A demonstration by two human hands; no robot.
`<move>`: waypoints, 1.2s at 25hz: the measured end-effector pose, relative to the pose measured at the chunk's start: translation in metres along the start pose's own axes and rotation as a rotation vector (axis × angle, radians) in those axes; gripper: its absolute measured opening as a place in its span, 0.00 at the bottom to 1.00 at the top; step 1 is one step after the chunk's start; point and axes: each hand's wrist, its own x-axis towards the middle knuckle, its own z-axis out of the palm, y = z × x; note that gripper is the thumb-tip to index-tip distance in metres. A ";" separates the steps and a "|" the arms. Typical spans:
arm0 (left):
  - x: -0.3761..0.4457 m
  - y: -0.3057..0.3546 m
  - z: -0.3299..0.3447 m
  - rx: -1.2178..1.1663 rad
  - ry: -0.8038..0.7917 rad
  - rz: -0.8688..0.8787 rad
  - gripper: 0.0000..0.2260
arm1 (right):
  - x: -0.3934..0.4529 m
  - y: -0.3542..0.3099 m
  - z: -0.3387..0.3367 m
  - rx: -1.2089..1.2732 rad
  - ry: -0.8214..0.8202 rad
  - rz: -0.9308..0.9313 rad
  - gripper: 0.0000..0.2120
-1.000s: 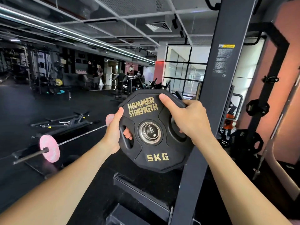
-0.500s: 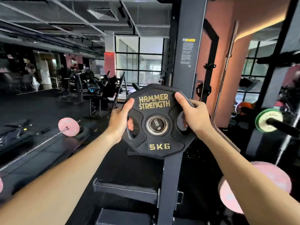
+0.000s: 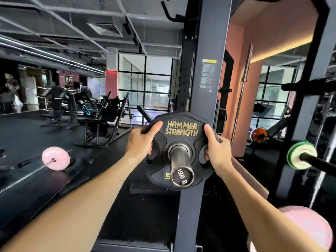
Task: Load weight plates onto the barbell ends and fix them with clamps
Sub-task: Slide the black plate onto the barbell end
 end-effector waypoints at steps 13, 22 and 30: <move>0.165 -0.096 0.077 -0.082 0.083 -0.123 0.31 | 0.171 0.088 0.065 -0.011 -0.068 0.052 0.39; 0.208 -0.116 0.096 -0.093 0.078 -0.168 0.34 | 0.221 0.110 0.083 -0.012 -0.092 0.102 0.36; 0.205 -0.077 0.076 0.198 -0.185 -0.338 0.32 | 0.221 0.116 0.073 -0.078 -0.180 0.180 0.33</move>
